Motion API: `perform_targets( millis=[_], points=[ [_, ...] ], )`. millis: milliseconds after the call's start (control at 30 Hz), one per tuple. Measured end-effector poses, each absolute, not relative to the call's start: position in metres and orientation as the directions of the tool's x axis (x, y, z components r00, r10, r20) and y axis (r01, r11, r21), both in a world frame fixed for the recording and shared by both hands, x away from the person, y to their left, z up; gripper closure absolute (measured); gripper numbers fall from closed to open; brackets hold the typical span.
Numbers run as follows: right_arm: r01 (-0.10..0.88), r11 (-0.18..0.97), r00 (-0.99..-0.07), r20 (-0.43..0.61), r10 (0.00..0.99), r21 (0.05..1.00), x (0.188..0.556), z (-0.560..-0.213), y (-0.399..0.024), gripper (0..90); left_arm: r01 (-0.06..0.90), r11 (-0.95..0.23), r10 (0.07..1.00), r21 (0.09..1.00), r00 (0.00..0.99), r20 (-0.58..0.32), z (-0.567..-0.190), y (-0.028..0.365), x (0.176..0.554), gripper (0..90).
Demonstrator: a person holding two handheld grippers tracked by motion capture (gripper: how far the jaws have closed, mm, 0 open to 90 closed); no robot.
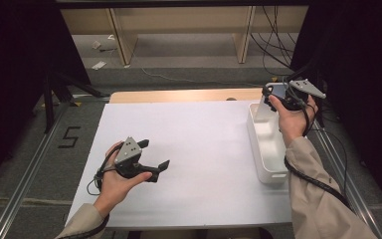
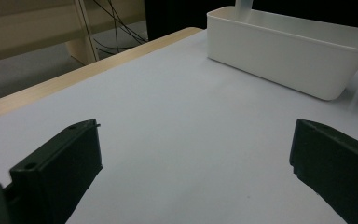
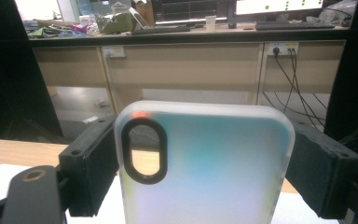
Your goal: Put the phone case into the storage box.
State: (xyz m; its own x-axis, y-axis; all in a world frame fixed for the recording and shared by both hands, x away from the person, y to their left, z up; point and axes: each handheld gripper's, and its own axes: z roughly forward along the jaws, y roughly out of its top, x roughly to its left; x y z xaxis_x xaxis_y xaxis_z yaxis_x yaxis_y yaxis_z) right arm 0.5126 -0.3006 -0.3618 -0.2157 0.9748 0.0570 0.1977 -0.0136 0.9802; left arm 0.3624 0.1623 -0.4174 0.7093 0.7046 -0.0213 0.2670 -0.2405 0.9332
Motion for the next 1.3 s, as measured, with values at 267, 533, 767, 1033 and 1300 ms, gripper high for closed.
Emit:
perform_targets(
  millis=[267, 533, 767, 1033, 1300],
  points=[
    [0.211, -0.013, -0.207, 0.058, 0.977, 0.977, 0.517, -0.364, -0.300, 18.1, 0.268, -0.241, 0.705, 0.933, 0.709, -0.021, -0.417, 0.162, 0.363, 1.4],
    [0.224, -0.017, -0.201, 0.063, 0.978, 0.974, 0.521, -0.368, -0.300, 18.1, 0.267, -0.240, 0.704, 0.933, 0.710, -0.022, -0.417, 0.162, 0.363, 1.3],
    [0.241, -0.020, -0.193, 0.069, 0.979, 0.970, 0.525, -0.371, -0.302, 18.1, 0.266, -0.240, 0.704, 0.934, 0.710, -0.021, -0.417, 0.162, 0.362, 1.3],
    [0.249, -0.021, -0.183, 0.069, 0.981, 0.968, 0.529, -0.372, -0.304, 18.1, 0.267, -0.238, 0.705, 0.934, 0.709, -0.023, -0.417, 0.162, 0.363, 1.3],
    [0.255, -0.027, -0.181, 0.075, 0.981, 0.966, 0.530, -0.375, -0.304, 18.1, 0.266, -0.239, 0.704, 0.934, 0.710, -0.022, -0.417, 0.162, 0.362, 1.4]
  ],
)
